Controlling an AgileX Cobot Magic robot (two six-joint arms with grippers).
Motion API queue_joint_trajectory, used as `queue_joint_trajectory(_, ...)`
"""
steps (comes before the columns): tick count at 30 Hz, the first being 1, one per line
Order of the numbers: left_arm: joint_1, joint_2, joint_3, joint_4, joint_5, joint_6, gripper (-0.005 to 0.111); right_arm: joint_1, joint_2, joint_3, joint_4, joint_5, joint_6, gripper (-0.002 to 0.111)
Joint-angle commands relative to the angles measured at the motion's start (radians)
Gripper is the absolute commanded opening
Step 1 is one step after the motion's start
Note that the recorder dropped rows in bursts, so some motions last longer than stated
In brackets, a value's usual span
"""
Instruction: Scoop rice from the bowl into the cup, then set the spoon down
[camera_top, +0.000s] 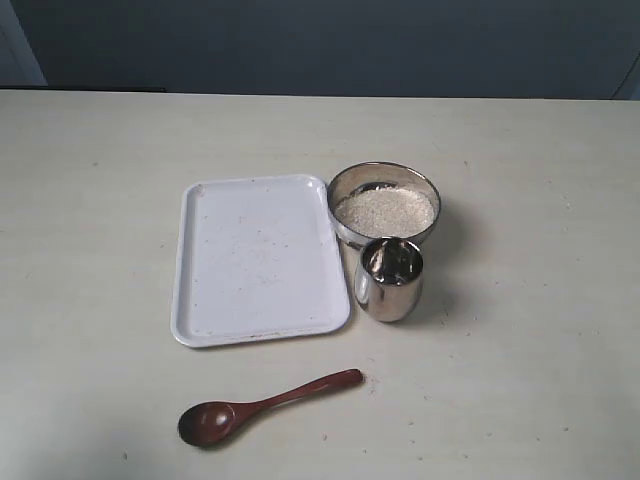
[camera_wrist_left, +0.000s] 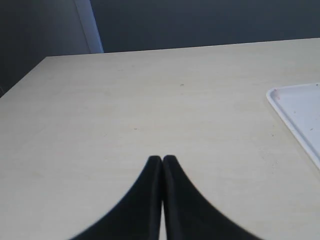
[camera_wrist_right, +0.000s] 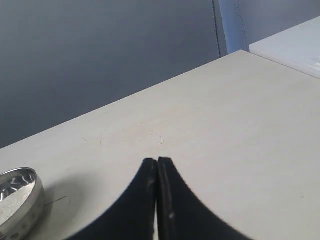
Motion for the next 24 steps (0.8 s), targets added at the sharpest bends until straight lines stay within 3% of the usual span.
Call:
queue_joint_trajectory(1, -0.002, 0.001, -0.008, 0.000, -0.014, -0.006, 0.001, -0.003, -0.004, 0.001, -0.001, -0.001, -0.003, 0.000)
queue_joint_trajectory(19, -0.002, 0.001, -0.008, 0.000, -0.012, -0.006, 0.001, -0.003, -0.004, 0.001, -0.020, -0.007, -0.007, 0.000)
queue_joint_trajectory(24, -0.002, 0.001, -0.008, 0.000, -0.012, -0.006, 0.001, -0.003, -0.004, 0.001, 0.072, -0.177, 0.024, 0.000)
